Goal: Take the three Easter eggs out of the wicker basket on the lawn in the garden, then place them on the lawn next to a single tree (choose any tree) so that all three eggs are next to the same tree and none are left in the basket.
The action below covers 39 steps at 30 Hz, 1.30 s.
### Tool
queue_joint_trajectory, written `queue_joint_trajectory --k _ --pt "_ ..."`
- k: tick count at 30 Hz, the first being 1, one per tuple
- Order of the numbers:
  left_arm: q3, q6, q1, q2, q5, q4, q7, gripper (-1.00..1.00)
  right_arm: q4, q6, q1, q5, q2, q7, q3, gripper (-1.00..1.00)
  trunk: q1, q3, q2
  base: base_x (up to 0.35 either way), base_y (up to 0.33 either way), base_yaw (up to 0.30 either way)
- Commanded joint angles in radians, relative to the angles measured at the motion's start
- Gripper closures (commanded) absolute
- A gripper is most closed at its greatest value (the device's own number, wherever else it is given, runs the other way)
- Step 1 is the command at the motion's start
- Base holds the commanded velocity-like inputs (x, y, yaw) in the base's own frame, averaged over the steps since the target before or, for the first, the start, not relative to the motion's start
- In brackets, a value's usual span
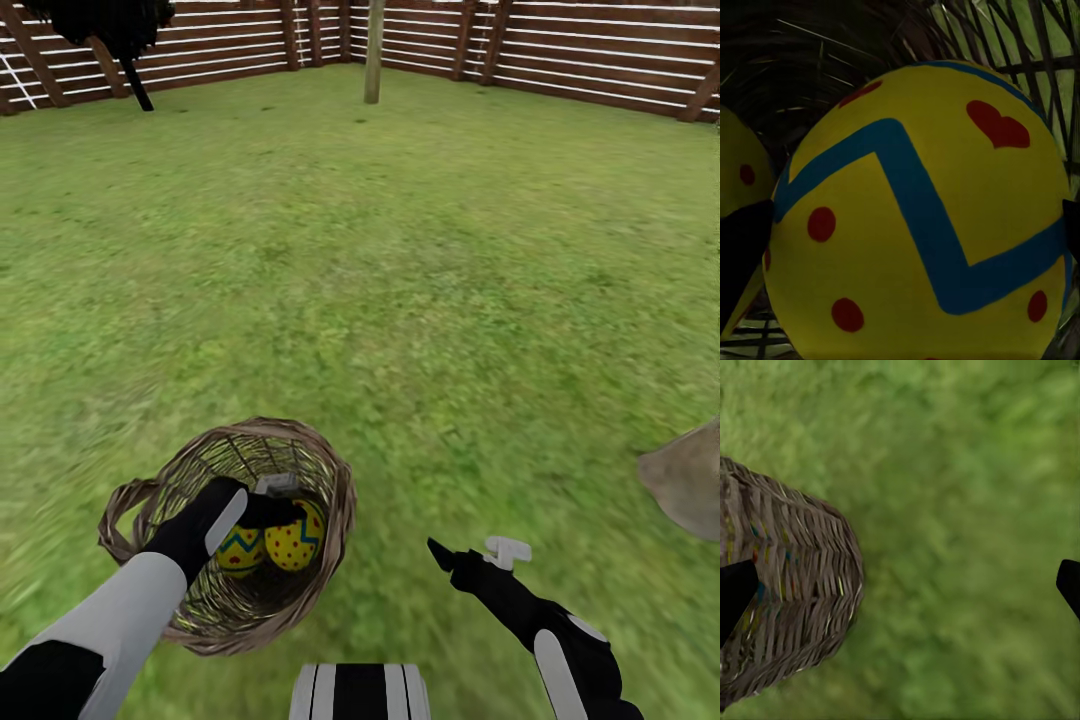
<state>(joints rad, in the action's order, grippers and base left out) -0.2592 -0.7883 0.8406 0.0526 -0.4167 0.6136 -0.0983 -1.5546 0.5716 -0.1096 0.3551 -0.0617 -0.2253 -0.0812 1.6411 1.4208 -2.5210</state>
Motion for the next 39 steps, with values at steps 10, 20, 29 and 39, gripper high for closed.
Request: queue_joint_trajectory --k 10,20,29,39 --pt "-0.001 -0.044 0.002 0.003 0.009 -0.007 -0.002 1.0 -0.001 0.007 0.0 0.002 -0.001 -0.004 -0.003 -1.0 -0.005 -0.038 0.002 0.0 0.0 0.0" --pt "0.0 -0.079 0.002 0.004 0.007 -0.008 0.001 1.0 0.001 0.007 0.0 0.001 -0.001 -0.004 -0.003 -1.0 -0.009 -0.077 0.004 0.0 0.0 0.0" --pt "0.0 -0.12 0.003 0.004 0.006 -0.008 0.038 1.0 0.001 0.007 -0.001 0.001 -0.001 -0.003 -0.003 -1.0 -0.013 -0.112 0.007 0.0 0.0 0.0" --pt "0.001 -0.158 0.003 0.003 0.006 -0.006 0.069 1.0 0.001 0.007 0.0 0.002 -0.001 -0.003 -0.002 -1.0 -0.018 -0.15 0.009 0.0 0.0 0.0"
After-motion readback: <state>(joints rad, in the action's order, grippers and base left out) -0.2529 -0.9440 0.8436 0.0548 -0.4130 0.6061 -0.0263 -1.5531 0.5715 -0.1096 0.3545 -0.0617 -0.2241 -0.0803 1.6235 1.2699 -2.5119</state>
